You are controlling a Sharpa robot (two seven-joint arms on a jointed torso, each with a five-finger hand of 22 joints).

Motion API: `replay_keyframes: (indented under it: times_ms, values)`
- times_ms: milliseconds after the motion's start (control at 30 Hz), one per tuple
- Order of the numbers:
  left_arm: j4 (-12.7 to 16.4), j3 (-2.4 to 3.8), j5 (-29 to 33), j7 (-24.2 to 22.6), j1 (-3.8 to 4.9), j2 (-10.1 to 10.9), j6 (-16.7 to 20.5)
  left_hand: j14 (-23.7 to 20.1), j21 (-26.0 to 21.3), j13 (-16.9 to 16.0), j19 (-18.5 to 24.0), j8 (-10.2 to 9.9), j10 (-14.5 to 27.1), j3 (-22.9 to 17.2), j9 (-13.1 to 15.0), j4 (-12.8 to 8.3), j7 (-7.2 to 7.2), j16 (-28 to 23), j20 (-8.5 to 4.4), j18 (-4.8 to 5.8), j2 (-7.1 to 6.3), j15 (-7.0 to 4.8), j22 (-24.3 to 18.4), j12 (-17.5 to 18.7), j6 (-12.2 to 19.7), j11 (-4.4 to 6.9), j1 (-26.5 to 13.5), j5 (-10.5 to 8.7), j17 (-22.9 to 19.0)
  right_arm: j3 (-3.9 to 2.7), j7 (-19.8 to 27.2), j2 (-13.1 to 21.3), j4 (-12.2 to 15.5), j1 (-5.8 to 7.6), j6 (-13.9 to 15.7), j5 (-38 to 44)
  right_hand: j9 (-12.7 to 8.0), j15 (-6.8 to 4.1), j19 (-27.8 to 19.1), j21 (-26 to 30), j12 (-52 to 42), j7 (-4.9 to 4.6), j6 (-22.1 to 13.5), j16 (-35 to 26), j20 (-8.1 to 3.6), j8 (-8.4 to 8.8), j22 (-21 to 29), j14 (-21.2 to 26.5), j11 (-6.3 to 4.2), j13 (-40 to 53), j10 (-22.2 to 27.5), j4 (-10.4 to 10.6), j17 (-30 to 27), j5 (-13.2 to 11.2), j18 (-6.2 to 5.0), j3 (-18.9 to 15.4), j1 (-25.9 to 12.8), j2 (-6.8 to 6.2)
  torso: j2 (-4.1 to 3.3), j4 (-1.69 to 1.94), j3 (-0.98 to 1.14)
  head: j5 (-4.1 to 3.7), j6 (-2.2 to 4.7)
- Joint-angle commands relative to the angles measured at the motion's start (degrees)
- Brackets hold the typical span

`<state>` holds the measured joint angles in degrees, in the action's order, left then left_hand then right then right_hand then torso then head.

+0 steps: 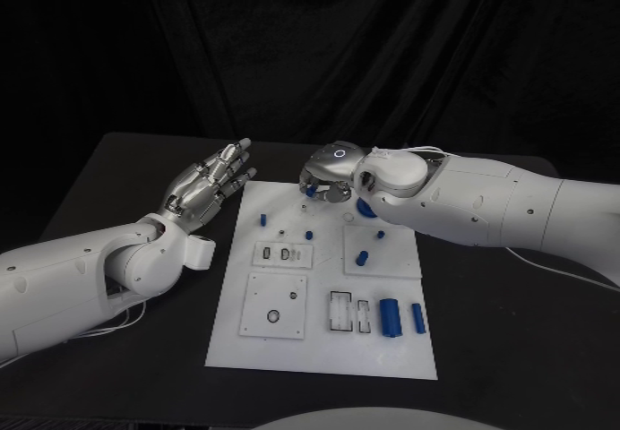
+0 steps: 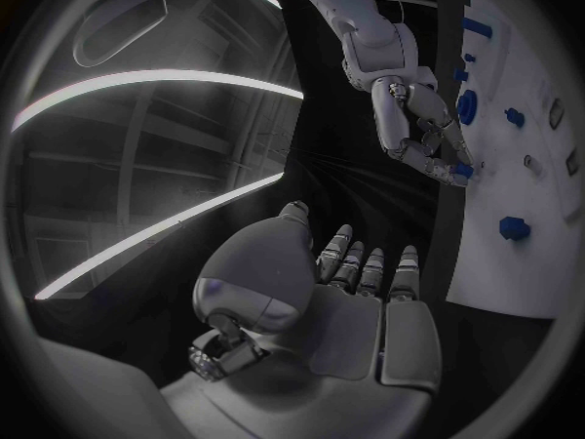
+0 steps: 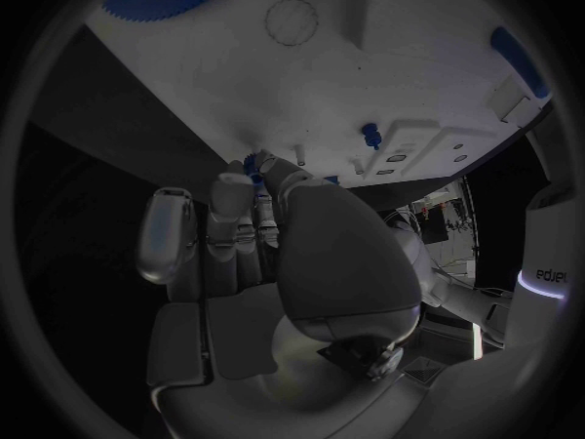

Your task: Assemble the parts on the task board

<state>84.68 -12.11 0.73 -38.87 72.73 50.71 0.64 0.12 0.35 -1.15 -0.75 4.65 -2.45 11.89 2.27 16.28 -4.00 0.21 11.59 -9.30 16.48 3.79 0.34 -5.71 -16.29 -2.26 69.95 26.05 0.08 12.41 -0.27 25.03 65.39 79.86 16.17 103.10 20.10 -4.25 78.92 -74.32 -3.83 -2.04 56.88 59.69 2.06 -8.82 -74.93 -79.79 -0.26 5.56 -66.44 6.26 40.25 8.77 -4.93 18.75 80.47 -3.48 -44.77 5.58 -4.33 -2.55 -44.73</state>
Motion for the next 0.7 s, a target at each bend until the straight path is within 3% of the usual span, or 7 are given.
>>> replay_keyframes:
  times_ms: [33, 167, 267, 333, 367, 400, 700]
  values:
    - [0.0, 0.05, -0.1, -1.1, 0.0, -0.1, -0.9, -0.1, 0.0, 0.0, 0.3, 0.2, 0.2, -0.3, 0.0, -0.1, -0.04, -0.2, -0.07, -1.08, 0.17, -0.33, -0.1, 0.3, -0.2, -0.28, 0.5, 0.38, -0.1, 0.0, -1.1, -0.1, -0.1, -0.21, -1.3, 0.2, 0.0, 0.07, -0.7, 0.7, 0.4, -0.12, -1.0, -0.5, 0.08, 0.7, 0.3, 0.6, 0.13, -0.2, 1.0, 0.5, -0.4, 0.2, 0.38, 0.2, -0.6, -0.32, 0.02, 0.0, 0.0, -0.05, -0.03]
    - [0.0, 0.05, -0.1, -1.1, -0.01, -0.2, -0.9, -0.1, 0.0, 0.0, 0.3, 0.2, 0.2, -0.4, 0.0, -0.1, -0.06, -0.2, -0.06, -1.09, 0.2, -0.3, -0.1, 0.3, -0.2, -0.29, 0.6, 0.43, -0.1, -0.01, -1.8, -0.2, -0.2, -0.21, -2.7, 0.2, -0.8, 0.69, -2.2, 2.9, 0.5, 0.12, -3.7, -2.8, 0.51, 2.85, 1.9, 2.2, 1.0, -0.6, 4.4, 1.0, -3.0, -0.2, -0.04, 0.4, -1.0, -1.06, 0.01, 0.02, -0.01, -0.06, -0.05]
    - [0.0, 0.05, -0.1, -1.1, -0.01, -0.2, -0.9, -0.1, 0.0, 0.0, 0.3, 0.2, 0.2, -0.4, 0.0, -0.1, -0.06, -0.2, -0.06, -1.09, 0.21, -0.29, -0.1, 0.3, -0.2, -0.3, 0.6, 0.46, -0.1, -0.02, -2.6, -0.2, -0.2, -0.21, -4.3, 0.2, -2.2, 1.51, -4.0, 5.5, 0.4, 2.04, -7.4, -5.3, 1.19, 5.25, 3.5, 4.4, 1.96, -0.8, 8.1, 1.3, -5.8, -1.1, -0.51, 0.4, -1.4, -1.9, -0.01, 0.04, -0.02, -0.07, -0.11]
    - [0.0, 0.05, -0.1, -1.1, -0.01, -0.2, -0.9, -0.1, 0.0, 0.0, 0.3, 0.2, 0.2, -0.4, 0.0, -0.1, -0.06, -0.2, -0.06, -1.09, 0.21, -0.29, -0.1, 0.3, -0.2, -0.3, 0.6, 0.46, -0.1, -0.03, -3.0, -0.3, -0.2, -0.21, -5.0, 0.2, -2.9, 1.66, -4.5, 6.3, 0.4, 2.51, -8.9, -6.1, 1.41, 5.32, 4.0, 4.9, 2.15, -0.9, 9.3, 1.2, -6.8, -1.2, -0.65, 0.3, -1.4, -2.07, 0.01, 0.03, -0.02, -0.06, -0.17]
    - [0.0, 0.05, -0.1, -1.1, -0.01, -0.2, -1.0, -0.1, 0.0, 0.0, 0.3, 0.2, 0.2, -0.4, 0.0, -0.1, -0.06, -0.2, -0.06, -1.09, 0.21, -0.29, -0.1, 0.3, -0.2, -0.3, 0.6, 0.46, -0.1, -0.03, -3.3, -0.2, -0.2, -0.21, -5.3, 0.2, -4.4, 1.78, -5.6, 8.3, 0.4, 4.47, -13.1, -8.5, 1.72, 5.32, 5.2, 6.2, 2.11, -1.2, 13.1, 0.8, -9.5, -1.3, -1.08, -0.4, -1.4, -2.15, 0.02, 0.0, -0.02, -0.04, -0.25]
    - [0.0, 0.05, -0.1, -1.1, -0.01, -0.2, -1.0, -0.1, 0.0, 0.0, 0.3, 0.2, 0.2, -0.5, 0.0, -0.1, -0.07, -0.2, -0.05, -1.09, 0.21, -0.28, -0.1, 0.3, -0.2, -0.31, 0.6, 0.51, -0.1, -0.04, -3.4, -0.2, -0.3, -0.21, -5.4, 0.2, -5.1, 1.77, -5.8, 8.8, 0.4, 4.92, -14.3, -9.0, 1.79, 5.3, 5.5, 6.4, 2.08, -1.3, 14.5, 0.6, -10.0, -1.4, -1.19, -0.8, -1.5, -2.04, 0.02, -0.01, -0.01, -0.03, -0.26]
    - [-0.1, 0.05, -0.1, -1.1, -0.04, 0.1, -1.0, -0.1, 0.0, 0.0, 0.3, 0.2, 0.3, -0.6, 0.0, -0.1, -0.09, -0.2, -0.04, -1.09, 0.19, -0.23, -0.1, 0.4, -0.2, -0.31, 0.7, 0.61, -0.1, -0.08, -3.3, 0.4, 0.0, -0.19, -0.9, 0.2, -7.1, 1.85, -6.5, 10.9, 0.3, 6.15, -16.8, -10.1, 1.91, 5.12, 6.4, 7.2, 2.09, -1.0, 17.8, -0.3, -10.5, -1.3, -1.5, -2.4, -1.3, -1.44, 0.05, -0.07, 0.08, 0.0, -0.29]
